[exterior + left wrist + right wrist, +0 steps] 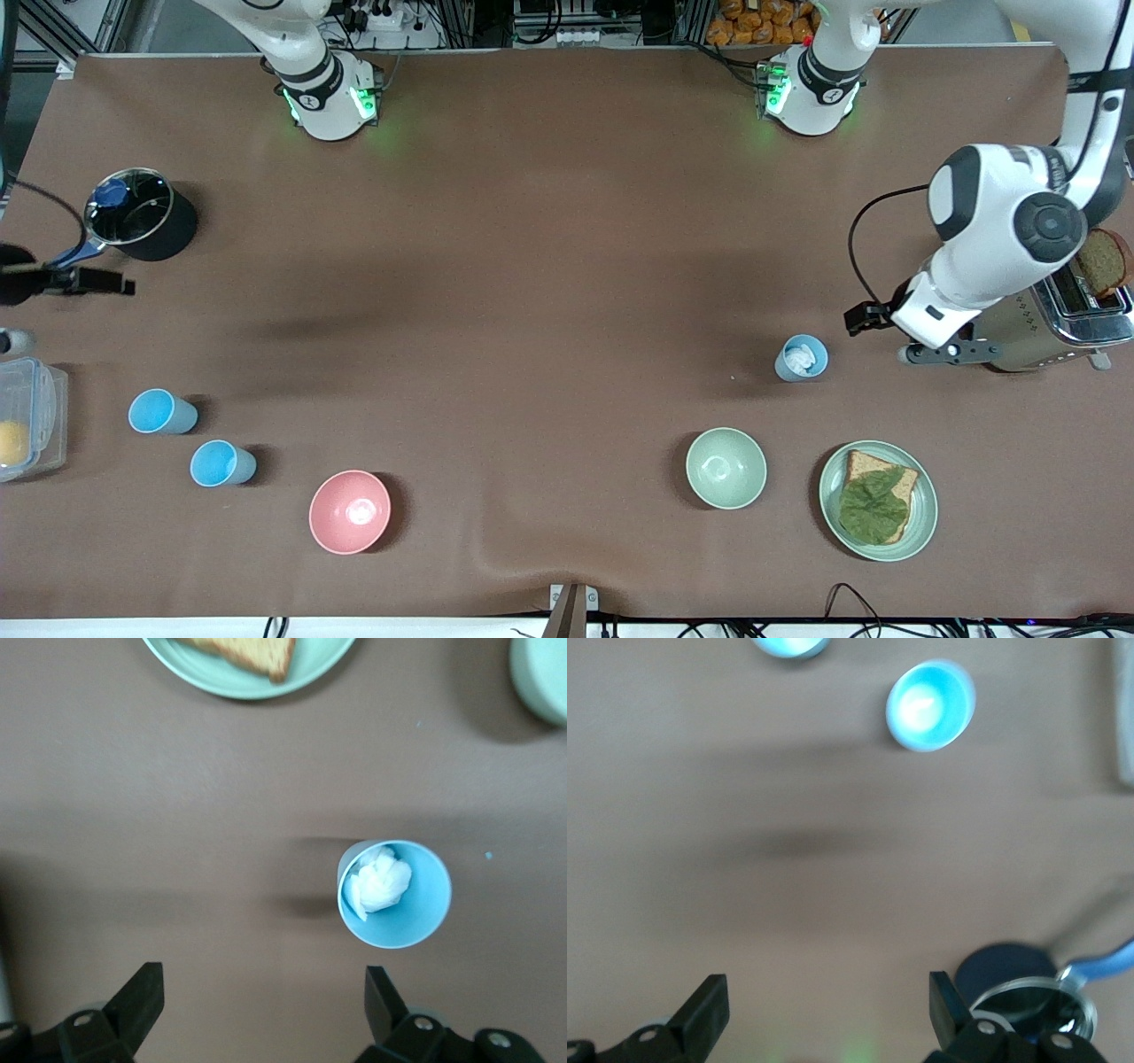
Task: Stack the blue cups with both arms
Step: 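Grasp the blue cup with the left gripper while the right gripper reaches another cup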
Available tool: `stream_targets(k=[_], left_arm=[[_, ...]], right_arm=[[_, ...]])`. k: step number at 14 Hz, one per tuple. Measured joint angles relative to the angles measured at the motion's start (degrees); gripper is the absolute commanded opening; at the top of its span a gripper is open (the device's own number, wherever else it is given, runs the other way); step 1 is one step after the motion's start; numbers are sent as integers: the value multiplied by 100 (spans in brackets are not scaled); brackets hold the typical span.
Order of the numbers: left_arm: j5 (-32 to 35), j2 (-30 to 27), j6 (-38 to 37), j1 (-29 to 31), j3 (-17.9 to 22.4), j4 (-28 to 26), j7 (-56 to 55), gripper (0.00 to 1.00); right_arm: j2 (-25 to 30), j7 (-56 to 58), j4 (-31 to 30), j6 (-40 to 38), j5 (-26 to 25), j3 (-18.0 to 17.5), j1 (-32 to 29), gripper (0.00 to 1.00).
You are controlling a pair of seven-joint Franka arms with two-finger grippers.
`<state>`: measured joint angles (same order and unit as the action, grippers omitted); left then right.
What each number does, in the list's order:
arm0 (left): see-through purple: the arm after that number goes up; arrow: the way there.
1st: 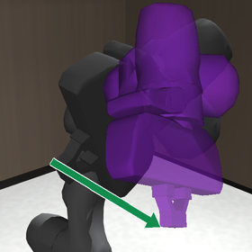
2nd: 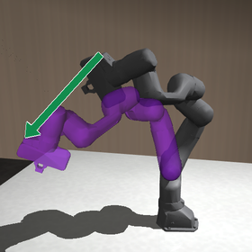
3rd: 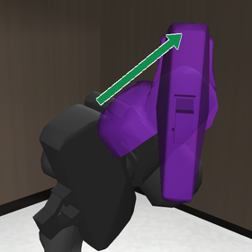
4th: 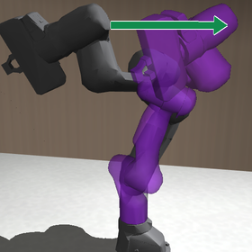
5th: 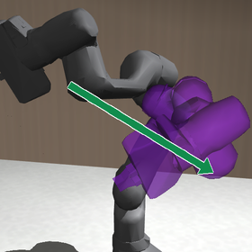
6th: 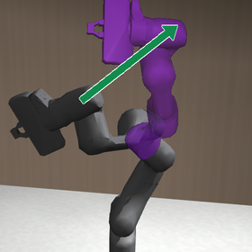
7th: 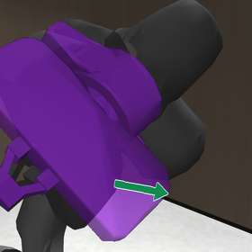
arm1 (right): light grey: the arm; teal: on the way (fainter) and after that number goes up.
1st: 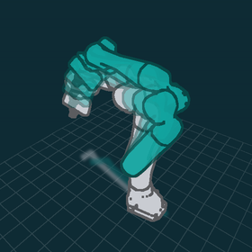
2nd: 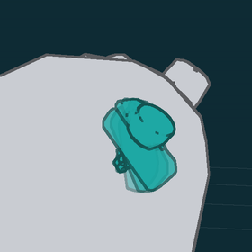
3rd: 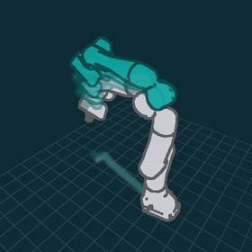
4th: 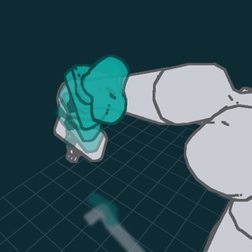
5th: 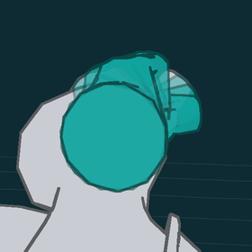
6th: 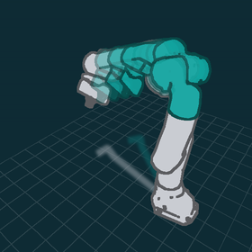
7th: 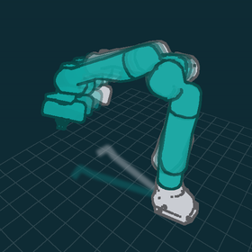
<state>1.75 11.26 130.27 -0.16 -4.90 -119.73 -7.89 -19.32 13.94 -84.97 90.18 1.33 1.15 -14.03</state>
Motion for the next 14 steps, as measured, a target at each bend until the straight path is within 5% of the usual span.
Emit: stream_targets(k=[4,7,9,13,14], left_arm=[[0,354,411,-9,-129,-142,0,93],[0,648,747,-32,-192,-130,0,80],[0,833,860,-34,-204,-46,0,59],[0,1100,910,-34,-207,139,0,0],[0,1141,918,-34,-211,164,0,0]], right_arm=[[-867,473,114,1128,-5,-32,-75,100],[-1360,1017,144,2090,-149,-39,-68,100],[-1650,1329,153,2727,-184,-22,-96,100],[-2014,1776,184,3070,-211,16,-260,100],[-2078,1818,185,3128,-211,16,-304,100]])
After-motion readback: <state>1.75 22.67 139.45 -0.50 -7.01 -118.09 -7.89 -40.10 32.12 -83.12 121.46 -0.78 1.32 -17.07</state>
